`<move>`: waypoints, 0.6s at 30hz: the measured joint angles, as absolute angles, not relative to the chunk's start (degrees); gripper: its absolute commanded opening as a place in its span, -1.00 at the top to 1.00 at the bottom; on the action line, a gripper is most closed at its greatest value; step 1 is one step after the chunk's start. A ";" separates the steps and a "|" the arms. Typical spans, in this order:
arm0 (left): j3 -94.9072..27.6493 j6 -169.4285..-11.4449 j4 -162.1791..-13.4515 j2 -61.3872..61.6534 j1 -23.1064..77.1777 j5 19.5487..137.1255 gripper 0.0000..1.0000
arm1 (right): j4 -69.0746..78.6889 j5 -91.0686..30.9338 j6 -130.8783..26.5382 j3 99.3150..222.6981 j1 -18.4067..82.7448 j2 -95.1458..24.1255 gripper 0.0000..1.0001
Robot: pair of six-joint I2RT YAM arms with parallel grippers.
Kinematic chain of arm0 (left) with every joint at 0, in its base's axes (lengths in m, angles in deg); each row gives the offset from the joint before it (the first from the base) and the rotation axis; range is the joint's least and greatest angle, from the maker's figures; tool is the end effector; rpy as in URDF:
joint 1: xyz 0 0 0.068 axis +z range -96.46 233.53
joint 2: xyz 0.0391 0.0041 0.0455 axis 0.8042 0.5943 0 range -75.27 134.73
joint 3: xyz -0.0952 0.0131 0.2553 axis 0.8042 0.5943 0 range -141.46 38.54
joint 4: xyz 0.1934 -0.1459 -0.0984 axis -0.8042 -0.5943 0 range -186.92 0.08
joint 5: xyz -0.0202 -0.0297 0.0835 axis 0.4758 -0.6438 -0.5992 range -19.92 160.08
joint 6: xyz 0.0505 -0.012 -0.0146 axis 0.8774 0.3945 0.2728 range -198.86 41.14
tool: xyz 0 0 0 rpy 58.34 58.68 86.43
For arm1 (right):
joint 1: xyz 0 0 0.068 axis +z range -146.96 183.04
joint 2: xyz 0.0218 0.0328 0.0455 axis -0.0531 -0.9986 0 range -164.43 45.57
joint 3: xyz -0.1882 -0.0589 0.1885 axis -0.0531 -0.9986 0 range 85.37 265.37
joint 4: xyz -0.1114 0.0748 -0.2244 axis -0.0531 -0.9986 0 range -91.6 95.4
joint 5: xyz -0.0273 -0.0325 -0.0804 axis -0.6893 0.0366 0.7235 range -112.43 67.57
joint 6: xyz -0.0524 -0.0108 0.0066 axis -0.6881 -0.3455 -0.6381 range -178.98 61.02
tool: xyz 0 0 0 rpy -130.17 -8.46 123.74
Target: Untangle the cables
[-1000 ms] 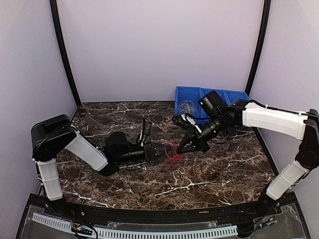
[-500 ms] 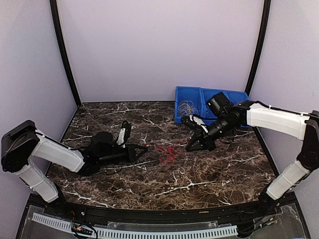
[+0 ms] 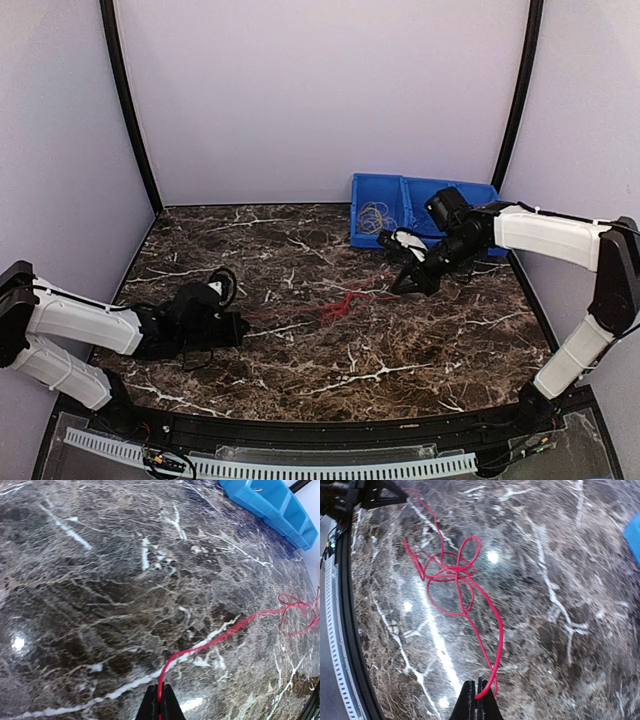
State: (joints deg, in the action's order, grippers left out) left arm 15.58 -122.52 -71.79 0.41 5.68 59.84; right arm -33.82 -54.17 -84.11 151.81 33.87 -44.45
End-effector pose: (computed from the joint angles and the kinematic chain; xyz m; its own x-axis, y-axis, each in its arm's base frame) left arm 0.1662 -0.1741 0.1488 -0.7116 -0.2262 -0.6652 0.1938 0.8468 -0.4953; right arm 0.2621 0.1782 0.2418 -0.4188 -0.6705 -0.6124 -0.9058 0.3561 0.2296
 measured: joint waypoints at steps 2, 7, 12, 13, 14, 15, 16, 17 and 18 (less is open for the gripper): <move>15.97 -123.30 -74.65 -1.04 5.70 58.11 1.00 | -33.67 -52.47 -83.96 150.80 30.83 -43.59 1.00; 18.09 -125.93 -79.90 -5.76 6.03 54.74 1.00 | -33.60 -49.12 -84.00 147.81 18.72 -40.97 1.00; 18.71 -127.24 -79.39 -8.47 5.90 55.60 1.00 | -33.43 -51.18 -84.04 146.19 11.80 -40.45 1.00; 18.64 -127.50 -79.31 -8.93 5.90 55.66 1.00 | -33.40 -51.42 -84.17 145.84 11.36 -40.45 1.00; 18.57 -127.61 -79.31 -9.30 5.90 55.73 1.00 | -33.34 -51.73 -84.22 145.47 10.88 -40.45 1.00; 18.53 -127.74 -79.31 -9.65 5.88 55.79 1.00 | -33.27 -52.10 -84.24 145.16 10.44 -40.45 1.00; 18.46 -127.87 -79.31 -10.15 5.83 55.92 1.00 | -33.23 -52.58 -84.33 144.88 9.81 -40.45 1.00; 18.40 -128.07 -79.35 -10.85 5.72 56.05 1.00 | -33.08 -53.08 -84.37 144.57 9.02 -40.45 1.00; 18.25 -128.22 -79.33 -11.40 5.70 56.16 1.00 | -33.12 -53.45 -84.37 144.48 8.32 -40.45 1.00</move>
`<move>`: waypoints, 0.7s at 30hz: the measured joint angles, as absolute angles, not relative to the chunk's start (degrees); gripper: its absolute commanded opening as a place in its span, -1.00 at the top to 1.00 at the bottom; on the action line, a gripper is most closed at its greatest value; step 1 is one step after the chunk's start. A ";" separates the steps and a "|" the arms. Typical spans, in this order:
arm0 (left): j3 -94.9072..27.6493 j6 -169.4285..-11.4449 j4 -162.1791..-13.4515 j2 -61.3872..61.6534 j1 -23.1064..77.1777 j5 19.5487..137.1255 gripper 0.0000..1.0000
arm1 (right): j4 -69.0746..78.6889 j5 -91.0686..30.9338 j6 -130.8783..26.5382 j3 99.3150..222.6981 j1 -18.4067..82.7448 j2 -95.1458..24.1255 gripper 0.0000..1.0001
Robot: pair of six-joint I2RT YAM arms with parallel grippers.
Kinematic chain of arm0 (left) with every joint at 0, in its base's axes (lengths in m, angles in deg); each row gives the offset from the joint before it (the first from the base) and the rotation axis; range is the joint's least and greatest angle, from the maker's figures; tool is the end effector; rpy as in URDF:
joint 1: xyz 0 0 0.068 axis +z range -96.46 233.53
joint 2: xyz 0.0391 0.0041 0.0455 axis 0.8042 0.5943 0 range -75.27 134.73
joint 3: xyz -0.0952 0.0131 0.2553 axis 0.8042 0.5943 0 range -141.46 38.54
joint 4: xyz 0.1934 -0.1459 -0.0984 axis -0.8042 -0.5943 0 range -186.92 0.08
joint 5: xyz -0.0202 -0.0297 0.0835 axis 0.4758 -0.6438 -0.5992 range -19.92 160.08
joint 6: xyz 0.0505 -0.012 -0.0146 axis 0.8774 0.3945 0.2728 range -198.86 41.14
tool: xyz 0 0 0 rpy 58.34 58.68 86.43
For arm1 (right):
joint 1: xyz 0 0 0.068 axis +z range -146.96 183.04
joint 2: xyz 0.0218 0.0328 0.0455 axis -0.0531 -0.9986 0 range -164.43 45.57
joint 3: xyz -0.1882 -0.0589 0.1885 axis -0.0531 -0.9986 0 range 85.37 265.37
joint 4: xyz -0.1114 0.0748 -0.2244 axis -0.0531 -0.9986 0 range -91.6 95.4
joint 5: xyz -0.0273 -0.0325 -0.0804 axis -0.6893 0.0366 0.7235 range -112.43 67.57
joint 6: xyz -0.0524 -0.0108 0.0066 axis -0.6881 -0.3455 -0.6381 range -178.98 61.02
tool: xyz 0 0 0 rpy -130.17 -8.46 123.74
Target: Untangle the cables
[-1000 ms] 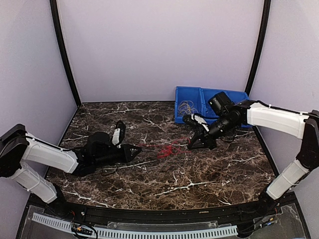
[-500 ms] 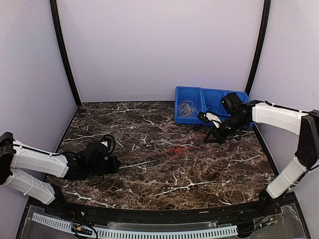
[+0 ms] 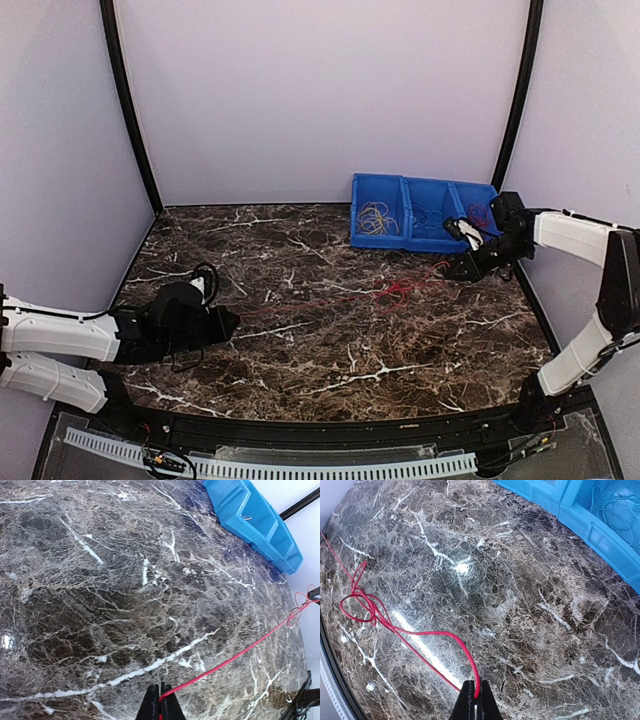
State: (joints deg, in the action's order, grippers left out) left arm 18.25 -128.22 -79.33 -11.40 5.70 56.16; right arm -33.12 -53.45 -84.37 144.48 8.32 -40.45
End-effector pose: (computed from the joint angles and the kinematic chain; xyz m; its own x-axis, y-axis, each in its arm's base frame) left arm 0.1498 -0.1525 0.1660 -0.6813 -0.3450 -0.6456 0.1030 0.8280 -0.5512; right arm 0.2879 0.0450 0.2245 -0.6930 -0.4330 -0.5765 -0.6522 0.7173 0.2452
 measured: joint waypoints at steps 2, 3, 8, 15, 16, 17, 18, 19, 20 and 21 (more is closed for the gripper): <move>17.83 -128.61 -79.26 -12.82 5.66 57.19 1.00 | -33.10 -55.27 -84.35 144.48 6.40 -40.58 1.00; 17.66 -128.79 -79.26 -13.39 5.64 57.65 1.00 | -33.12 -56.42 -84.28 144.48 5.28 -40.71 1.00; 17.35 -129.64 -78.17 -15.68 5.33 61.17 1.00 | -34.21 -62.22 -83.93 144.48 0.04 -42.76 0.84; 23.58 -126.95 -78.21 -13.71 8.50 58.26 1.00 | -35.22 -59.53 -92.85 144.16 -7.66 -46.20 0.23; 23.62 -126.54 -78.17 -12.58 8.52 58.83 1.00 | -35.96 -59.64 -95.28 143.70 -6.78 -46.20 0.22; 23.54 -125.90 -77.71 -10.96 8.52 59.31 1.00 | -36.75 -59.70 -96.46 143.39 -5.30 -46.17 0.22; 23.05 -125.20 -77.52 -8.53 8.52 60.40 1.00 | -37.51 -59.75 -97.90 142.95 -2.78 -46.15 0.22; 22.36 -124.57 -77.34 -6.06 8.52 61.39 1.00 | -37.99 -59.75 -98.75 142.47 -0.36 -46.11 0.23; 21.57 -124.09 -77.23 -3.83 8.52 62.20 1.00 | -38.32 -59.48 -99.85 141.73 3.60 -45.89 0.23; 20.87 -123.72 -76.40 -2.19 8.52 62.85 1.00 | -38.54 -59.44 -100.41 141.16 6.83 -45.47 0.23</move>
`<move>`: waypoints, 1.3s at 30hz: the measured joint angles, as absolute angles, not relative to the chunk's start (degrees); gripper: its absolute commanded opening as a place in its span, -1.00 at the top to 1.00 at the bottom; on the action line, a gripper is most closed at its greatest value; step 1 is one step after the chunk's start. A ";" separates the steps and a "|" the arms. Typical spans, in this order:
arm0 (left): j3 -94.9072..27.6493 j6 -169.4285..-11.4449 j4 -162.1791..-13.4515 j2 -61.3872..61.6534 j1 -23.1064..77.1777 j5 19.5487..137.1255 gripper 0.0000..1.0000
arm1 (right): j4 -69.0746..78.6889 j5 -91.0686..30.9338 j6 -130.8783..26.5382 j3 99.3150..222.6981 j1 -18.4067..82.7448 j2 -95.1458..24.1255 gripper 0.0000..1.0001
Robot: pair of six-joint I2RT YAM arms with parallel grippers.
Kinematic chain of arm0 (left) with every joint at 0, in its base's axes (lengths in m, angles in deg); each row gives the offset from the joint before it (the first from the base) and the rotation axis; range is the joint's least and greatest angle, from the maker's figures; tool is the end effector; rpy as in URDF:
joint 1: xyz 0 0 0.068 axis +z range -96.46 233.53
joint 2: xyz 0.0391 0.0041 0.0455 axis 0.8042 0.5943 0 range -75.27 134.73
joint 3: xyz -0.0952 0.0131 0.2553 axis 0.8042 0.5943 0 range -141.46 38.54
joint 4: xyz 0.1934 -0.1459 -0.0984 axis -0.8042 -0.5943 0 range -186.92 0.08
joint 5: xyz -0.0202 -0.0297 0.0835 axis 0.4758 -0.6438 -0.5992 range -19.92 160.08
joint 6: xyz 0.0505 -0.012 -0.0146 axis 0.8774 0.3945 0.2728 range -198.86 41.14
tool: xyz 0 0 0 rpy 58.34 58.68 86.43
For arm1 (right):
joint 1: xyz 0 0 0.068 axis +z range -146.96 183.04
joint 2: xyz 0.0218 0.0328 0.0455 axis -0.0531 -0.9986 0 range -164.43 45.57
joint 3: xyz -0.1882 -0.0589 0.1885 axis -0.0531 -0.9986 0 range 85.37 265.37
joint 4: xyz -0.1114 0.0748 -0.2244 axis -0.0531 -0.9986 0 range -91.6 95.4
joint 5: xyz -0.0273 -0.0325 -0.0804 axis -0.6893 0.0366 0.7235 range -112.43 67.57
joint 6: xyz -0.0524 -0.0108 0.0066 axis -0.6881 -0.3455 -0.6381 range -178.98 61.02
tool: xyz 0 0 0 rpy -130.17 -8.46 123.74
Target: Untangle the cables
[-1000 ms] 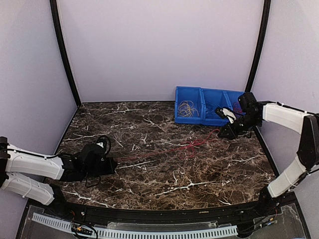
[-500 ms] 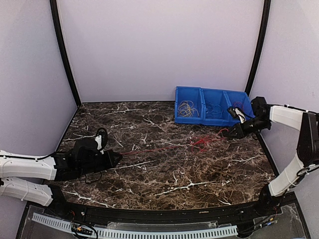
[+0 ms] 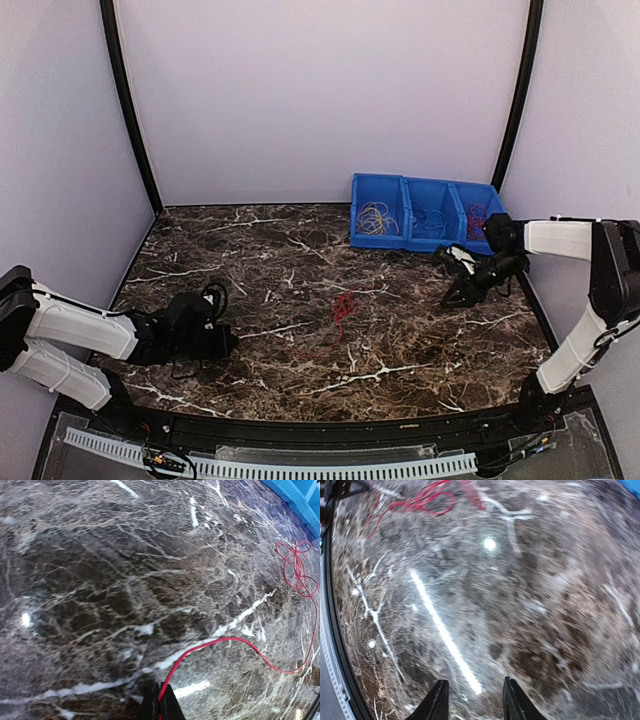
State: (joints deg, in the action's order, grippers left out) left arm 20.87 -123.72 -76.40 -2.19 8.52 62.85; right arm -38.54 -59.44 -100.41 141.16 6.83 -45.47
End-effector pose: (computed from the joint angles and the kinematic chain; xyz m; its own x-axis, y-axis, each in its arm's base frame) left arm 0.1538 -0.1474 0.1255 -0.7829 -0.2067 -0.5869 0.1174 0.8772 -0.4655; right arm 0.2767 0.0398 0.1845 -0.6255 -0.5709 -0.5317 -0.7725 0.5490 0.3193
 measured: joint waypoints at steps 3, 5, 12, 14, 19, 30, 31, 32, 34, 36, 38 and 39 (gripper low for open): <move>19.58 -122.98 -74.63 -0.14 8.52 64.64 1.00 | -38.32 -58.48 -100.63 140.59 15.73 -43.42 0.21; 19.58 -122.82 -74.17 -0.07 8.52 65.17 1.00 | -37.54 -58.09 -100.33 140.90 19.97 -42.20 0.16; 19.69 -122.63 -73.95 -1.41 8.52 65.45 1.00 | -32.77 -54.39 -98.78 149.51 32.60 -47.46 0.11; 19.97 -122.63 -73.93 -2.50 8.52 65.32 1.00 | -30.76 -53.32 -98.21 151.76 35.25 -50.70 0.11; 21.13 -122.76 -73.93 -4.60 8.52 64.97 1.00 | -27.04 -49.28 -96.17 156.48 40.63 -59.44 0.14; 22.29 -123.04 -74.17 -7.66 8.52 64.60 1.00 | -23.72 -44.03 -89.57 170.06 42.44 -70.74 0.22; 22.31 -123.06 -74.17 -7.86 8.52 64.60 1.00 | -23.72 -43.33 -88.55 170.89 42.44 -71.53 0.22; 22.33 -123.04 -74.17 -7.96 8.52 64.58 1.00 | -23.77 -42.81 -87.52 171.65 42.44 -72.23 0.22; 22.44 -123.06 -74.17 -8.23 8.52 64.56 1.00 | -24.12 -41.91 -85.73 172.99 42.44 -73.45 0.21; 22.64 -123.08 -74.19 -8.42 8.52 64.51 1.00 | -24.60 -41.63 -83.58 174.30 42.44 -74.41 0.21; 22.77 -123.13 -74.19 -8.51 8.52 64.49 1.00 | -25.08 -41.65 -81.79 175.52 42.44 -75.27 0.19; 22.90 -123.19 -74.17 -8.55 8.52 64.49 1.00 | -25.23 -41.67 -80.96 176.16 42.44 -75.79 0.19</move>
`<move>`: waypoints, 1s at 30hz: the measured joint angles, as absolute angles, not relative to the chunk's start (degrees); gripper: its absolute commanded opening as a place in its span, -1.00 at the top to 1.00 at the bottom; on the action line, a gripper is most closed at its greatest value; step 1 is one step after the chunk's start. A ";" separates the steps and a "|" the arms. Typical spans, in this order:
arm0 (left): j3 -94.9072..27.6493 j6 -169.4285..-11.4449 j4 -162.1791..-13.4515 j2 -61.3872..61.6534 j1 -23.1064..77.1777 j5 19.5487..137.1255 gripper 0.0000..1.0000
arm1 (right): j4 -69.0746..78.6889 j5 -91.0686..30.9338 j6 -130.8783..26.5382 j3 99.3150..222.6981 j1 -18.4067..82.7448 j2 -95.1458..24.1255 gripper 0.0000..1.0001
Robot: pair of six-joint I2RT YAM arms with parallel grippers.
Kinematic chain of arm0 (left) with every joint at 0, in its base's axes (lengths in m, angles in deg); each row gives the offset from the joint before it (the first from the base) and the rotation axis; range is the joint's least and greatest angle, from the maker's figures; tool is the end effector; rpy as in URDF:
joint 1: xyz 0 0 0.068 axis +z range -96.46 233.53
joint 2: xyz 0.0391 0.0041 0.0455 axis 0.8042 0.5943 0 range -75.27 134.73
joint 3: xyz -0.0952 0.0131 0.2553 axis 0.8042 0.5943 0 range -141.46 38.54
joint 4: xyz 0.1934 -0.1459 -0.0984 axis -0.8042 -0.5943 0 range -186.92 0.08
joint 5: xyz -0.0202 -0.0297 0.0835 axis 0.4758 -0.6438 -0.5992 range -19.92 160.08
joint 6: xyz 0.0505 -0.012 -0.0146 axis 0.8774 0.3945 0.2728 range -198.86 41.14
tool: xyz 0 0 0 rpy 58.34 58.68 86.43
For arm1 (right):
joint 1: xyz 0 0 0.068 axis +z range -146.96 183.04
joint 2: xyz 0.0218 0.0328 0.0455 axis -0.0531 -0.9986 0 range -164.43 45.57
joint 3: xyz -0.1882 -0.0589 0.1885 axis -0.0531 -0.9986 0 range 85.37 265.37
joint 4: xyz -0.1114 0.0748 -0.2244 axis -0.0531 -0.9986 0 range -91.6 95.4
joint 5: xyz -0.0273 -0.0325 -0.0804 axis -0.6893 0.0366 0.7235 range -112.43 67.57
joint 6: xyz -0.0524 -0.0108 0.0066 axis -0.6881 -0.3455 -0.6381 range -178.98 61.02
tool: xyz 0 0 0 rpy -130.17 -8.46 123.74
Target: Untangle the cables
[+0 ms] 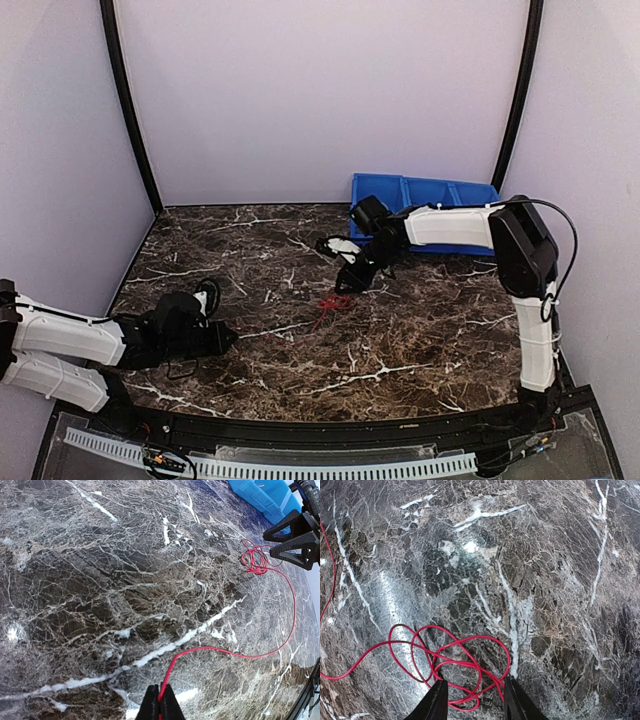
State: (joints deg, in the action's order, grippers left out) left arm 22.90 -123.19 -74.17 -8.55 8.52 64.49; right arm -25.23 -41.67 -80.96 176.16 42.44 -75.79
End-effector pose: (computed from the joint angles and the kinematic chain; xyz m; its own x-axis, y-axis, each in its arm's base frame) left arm 0.1478 -0.1428 0.1398 -0.7451 -0.2383 -0.6229 0.1776 0.8293 -0.5298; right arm 0.3409 0.2951 0.1717 -0.3579 -0.7512 -0.5547 -0.9229 0.3751 0.0875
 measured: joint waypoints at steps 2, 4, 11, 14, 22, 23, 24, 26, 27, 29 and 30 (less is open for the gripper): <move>23.05 -123.28 -74.19 -8.55 8.52 64.49 1.00 | -26.08 -41.69 -79.87 177.79 42.44 -77.17 0.19; 23.19 -123.35 -74.17 -8.55 8.52 64.49 1.00 | -27.04 -41.67 -79.15 179.30 42.44 -78.76 0.19; 23.40 -123.46 -74.17 -8.58 8.52 64.49 1.00 | -29.21 -41.41 -76.74 181.51 42.42 -81.78 0.58; 23.56 -123.48 -74.17 -8.62 8.52 64.47 1.00 | -29.93 -41.41 -76.18 181.53 42.42 -81.76 0.88; 24.30 -123.48 -74.15 -8.62 8.52 64.43 1.00 | -30.24 -41.91 -75.34 181.42 42.20 -80.18 1.00; 24.37 -123.48 -74.17 -8.62 8.52 64.40 1.00 | -30.26 -41.93 -75.34 181.40 41.98 -79.48 1.00; 24.41 -123.48 -74.17 -8.62 8.52 64.34 1.00 | -30.37 -42.04 -75.37 181.40 41.87 -78.54 1.00; 24.45 -123.48 -74.19 -8.62 8.52 64.08 1.00 | -30.58 -42.50 -75.37 181.36 41.28 -76.21 1.00; 24.45 -123.46 -74.19 -8.62 8.52 63.97 1.00 | -30.74 -42.90 -75.37 181.34 40.73 -74.61 1.00; 24.45 -123.46 -74.26 -8.71 8.52 63.64 1.00 | -30.91 -43.42 -75.39 181.34 39.10 -71.05 1.00; 24.45 -123.46 -74.39 -8.82 8.52 63.53 1.00 | -30.96 -43.51 -75.41 181.34 38.22 -69.41 1.00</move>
